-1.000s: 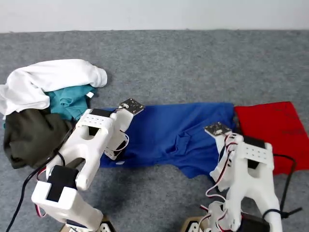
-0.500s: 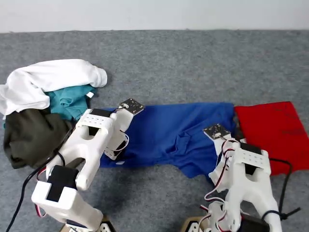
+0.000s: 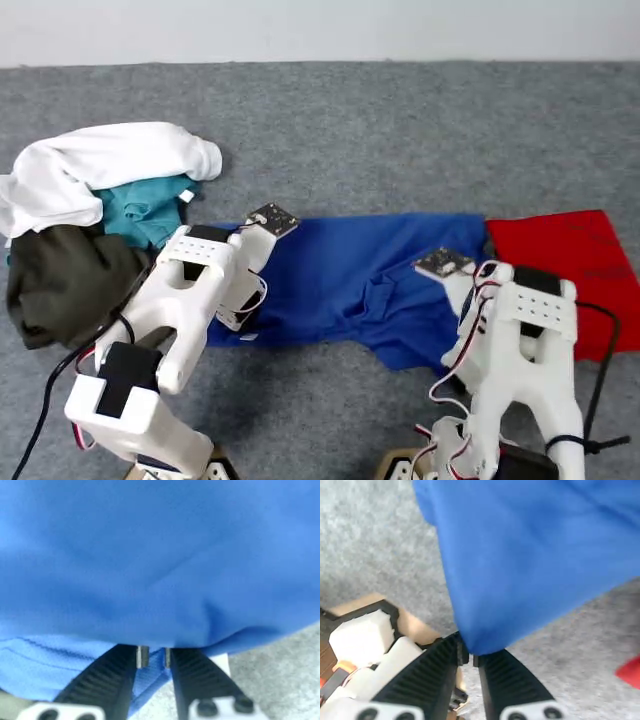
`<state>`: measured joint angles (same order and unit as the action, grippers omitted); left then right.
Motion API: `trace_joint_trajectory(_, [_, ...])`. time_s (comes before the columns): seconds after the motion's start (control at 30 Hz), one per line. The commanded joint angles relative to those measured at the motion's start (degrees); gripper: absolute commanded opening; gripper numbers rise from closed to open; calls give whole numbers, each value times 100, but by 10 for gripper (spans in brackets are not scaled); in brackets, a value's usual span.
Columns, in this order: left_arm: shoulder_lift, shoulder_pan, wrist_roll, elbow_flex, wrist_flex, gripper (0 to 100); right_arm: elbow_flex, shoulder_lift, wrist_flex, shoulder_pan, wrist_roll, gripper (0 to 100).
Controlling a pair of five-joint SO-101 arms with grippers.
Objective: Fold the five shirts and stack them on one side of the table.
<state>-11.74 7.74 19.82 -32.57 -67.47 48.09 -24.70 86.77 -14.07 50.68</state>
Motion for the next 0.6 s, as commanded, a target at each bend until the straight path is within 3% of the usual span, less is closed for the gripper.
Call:
trace_joint_trajectory(0.0, [-97, 44, -26, -40, 281, 73, -448, -136, 48, 163, 70, 11])
trace_joint_trajectory(0.37, [-97, 44, -26, -40, 281, 73, -545, -119, -1279, 1182, -949, 11])
trace_joint_trajectory(0.57, [-97, 44, -26, -40, 281, 73, -536, -66, -2264, 1279, -1389, 11])
